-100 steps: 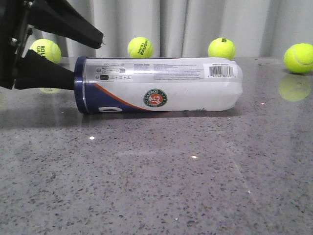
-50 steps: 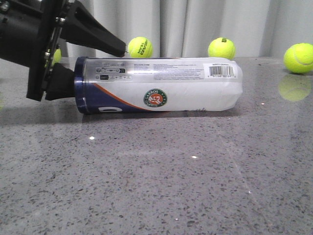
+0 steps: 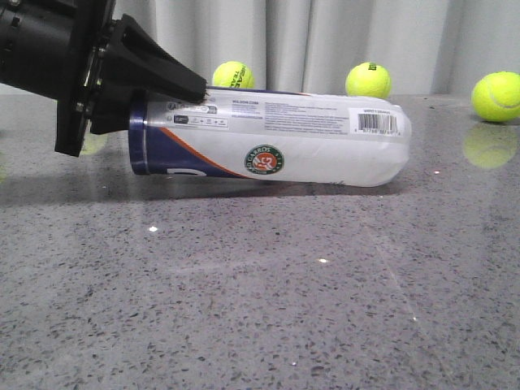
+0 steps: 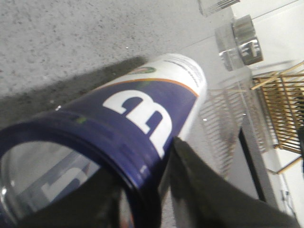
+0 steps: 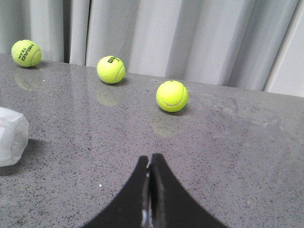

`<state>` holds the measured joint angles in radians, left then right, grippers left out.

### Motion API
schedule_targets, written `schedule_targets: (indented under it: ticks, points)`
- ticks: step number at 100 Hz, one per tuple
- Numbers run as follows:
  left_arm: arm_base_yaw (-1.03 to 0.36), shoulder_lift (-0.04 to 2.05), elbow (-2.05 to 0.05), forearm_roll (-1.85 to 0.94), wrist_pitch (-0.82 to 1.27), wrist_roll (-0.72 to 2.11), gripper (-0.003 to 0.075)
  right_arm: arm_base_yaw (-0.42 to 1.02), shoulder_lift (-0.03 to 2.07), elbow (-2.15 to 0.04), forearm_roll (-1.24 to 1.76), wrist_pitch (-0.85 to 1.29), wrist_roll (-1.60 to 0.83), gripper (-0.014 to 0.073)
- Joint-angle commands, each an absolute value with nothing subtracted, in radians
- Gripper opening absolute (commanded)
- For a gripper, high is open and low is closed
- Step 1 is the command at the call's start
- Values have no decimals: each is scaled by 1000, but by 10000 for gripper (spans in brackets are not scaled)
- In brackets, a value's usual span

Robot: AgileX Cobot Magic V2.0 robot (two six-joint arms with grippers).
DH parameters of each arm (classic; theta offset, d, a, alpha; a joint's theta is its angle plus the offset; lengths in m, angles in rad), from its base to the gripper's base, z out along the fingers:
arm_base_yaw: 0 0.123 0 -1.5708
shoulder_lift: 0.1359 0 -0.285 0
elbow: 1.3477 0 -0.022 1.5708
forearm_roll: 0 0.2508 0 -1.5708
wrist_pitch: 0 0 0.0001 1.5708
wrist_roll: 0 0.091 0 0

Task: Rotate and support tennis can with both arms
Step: 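Lift the lid end with the left gripper, swinging the can upright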

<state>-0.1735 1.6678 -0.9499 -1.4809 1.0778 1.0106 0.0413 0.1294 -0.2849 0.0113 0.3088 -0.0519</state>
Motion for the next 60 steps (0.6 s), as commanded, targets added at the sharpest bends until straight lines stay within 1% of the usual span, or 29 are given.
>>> schedule_targets:
  ticks: [1, 4, 7, 21, 35, 45, 60]
  points:
    - [-182, 1630, -978, -1540, 1129, 1017, 34, 38, 141, -311, 0, 223, -58, -69]
    - [-182, 1630, -978, -1540, 1129, 1017, -2, 38, 141, -311, 0, 223, -58, -69]
    - [-182, 1630, -978, -1540, 1129, 1017, -19, 38, 141, -311, 0, 223, -58, -69]
    - [-182, 1630, -978, -1540, 1134, 1019, -20, 38, 141, -311, 0, 223, -58, -69]
    - [-182, 1630, -991, -1540, 1197, 1045, -20, 38, 141, -311, 0, 223, -58, -69]
    - [-182, 1622, -1038, -1536, 1250, 1046, -20, 38, 141, -311, 0, 223, -58, -69]
    - [-182, 1573, -1147, -1486, 1246, 1004, -20, 38, 141, -311, 0, 223, -58, -69]
